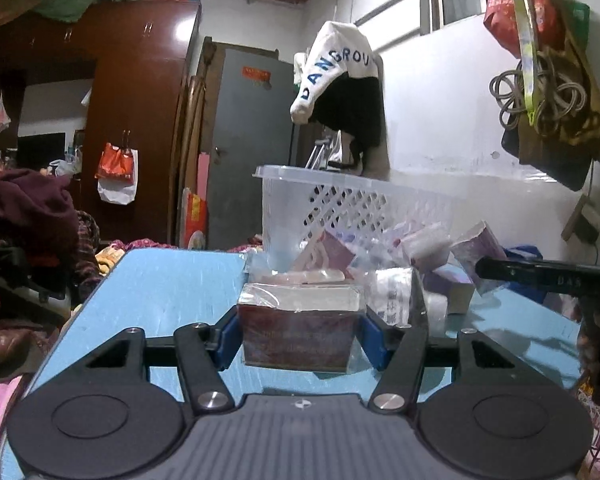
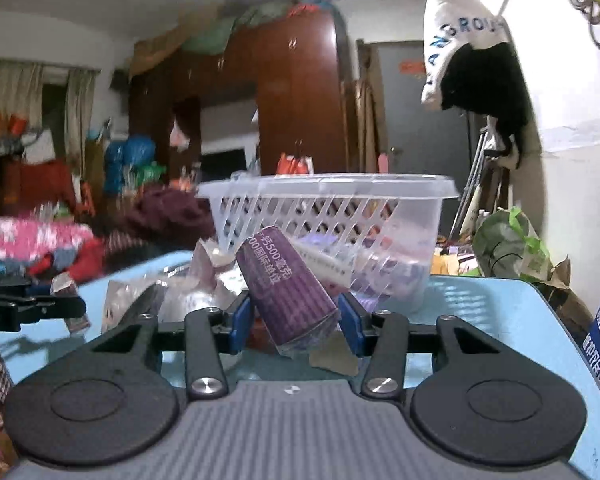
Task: Organize objects
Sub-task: 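Move both open tools back toward the remaining items on the table, then grasp dark red wrapped box with left tool while right tool grasps purple pack, then carry both held items over the white basket and open both tools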
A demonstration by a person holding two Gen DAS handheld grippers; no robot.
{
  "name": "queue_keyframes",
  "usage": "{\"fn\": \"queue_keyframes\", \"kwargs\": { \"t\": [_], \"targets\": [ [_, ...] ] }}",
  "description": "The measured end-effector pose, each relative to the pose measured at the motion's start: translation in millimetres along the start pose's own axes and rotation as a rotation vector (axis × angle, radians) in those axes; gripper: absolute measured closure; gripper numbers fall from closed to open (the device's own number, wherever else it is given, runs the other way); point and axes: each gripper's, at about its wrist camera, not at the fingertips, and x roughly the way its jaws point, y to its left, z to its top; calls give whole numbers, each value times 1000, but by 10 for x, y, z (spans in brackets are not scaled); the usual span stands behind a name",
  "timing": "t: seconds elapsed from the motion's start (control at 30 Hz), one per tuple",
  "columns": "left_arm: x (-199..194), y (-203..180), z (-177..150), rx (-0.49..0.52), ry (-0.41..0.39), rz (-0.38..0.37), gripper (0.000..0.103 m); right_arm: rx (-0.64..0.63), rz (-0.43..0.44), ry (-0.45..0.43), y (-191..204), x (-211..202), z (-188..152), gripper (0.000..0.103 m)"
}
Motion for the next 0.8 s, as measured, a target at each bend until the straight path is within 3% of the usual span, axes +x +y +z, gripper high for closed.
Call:
{"fn": "queue_keyframes", "kwargs": {
  "t": [0.3,0.8],
  "targets": [
    [-88,59,74,-29,-53,-28,40,65,-39,-96,-74,-75,-13,53],
    [-130,99,152,-46,-93,-60,40,135,-44,-128,-155,-126,20,53]
  ]
}}
